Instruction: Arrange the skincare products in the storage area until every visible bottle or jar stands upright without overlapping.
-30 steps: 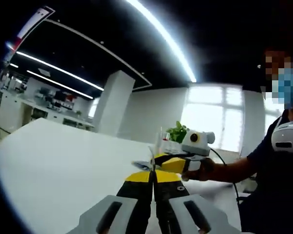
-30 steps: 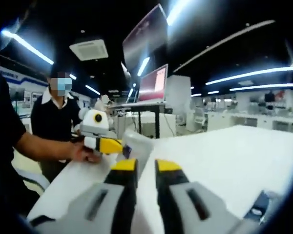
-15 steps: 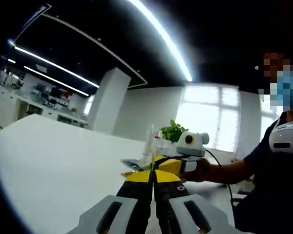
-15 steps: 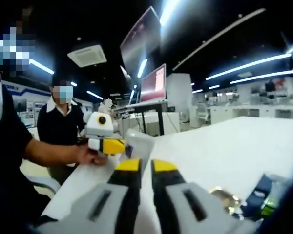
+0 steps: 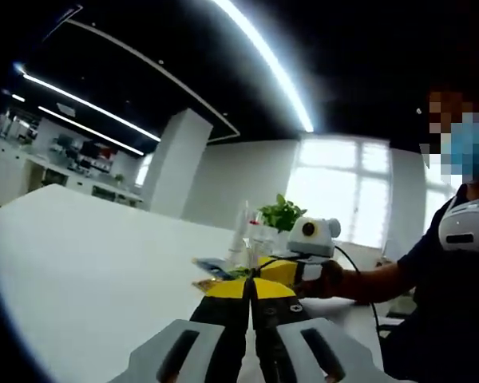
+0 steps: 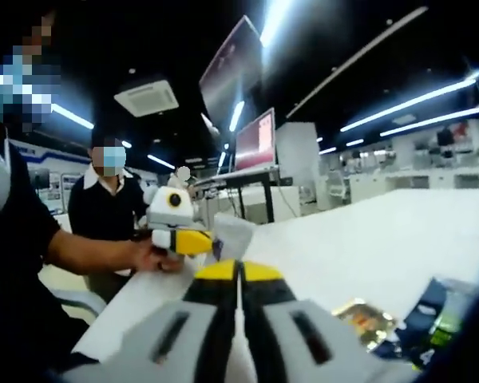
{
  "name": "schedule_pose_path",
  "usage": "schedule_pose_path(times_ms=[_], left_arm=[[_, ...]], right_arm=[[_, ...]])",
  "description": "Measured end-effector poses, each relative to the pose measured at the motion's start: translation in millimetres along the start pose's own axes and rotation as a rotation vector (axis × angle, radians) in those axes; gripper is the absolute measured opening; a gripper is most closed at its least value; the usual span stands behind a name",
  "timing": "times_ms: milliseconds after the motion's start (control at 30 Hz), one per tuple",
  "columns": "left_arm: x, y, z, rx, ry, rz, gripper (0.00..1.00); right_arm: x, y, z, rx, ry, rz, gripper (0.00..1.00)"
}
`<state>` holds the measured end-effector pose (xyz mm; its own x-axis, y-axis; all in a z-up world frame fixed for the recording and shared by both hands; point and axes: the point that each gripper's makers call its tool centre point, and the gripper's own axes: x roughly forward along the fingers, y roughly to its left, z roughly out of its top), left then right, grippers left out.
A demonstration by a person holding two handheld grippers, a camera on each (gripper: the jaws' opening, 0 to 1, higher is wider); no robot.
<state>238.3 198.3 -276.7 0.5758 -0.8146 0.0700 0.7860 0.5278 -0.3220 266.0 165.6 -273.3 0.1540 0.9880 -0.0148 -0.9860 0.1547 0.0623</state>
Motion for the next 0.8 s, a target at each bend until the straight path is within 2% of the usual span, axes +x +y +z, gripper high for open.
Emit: schedule_pose_path(times_ms=[500, 800], left_arm=[[12, 1.2, -4.7, 0.019, 0.017, 0.021, 0.00], [25, 17.1, -4.4, 0.003, 0.035, 0.033, 0.00]], right_arm=[[-7, -7, 2.6, -0.037, 0.001, -0.065, 0.00], [-12, -23, 6.5, -0.046, -0.001, -0.124, 0.00]])
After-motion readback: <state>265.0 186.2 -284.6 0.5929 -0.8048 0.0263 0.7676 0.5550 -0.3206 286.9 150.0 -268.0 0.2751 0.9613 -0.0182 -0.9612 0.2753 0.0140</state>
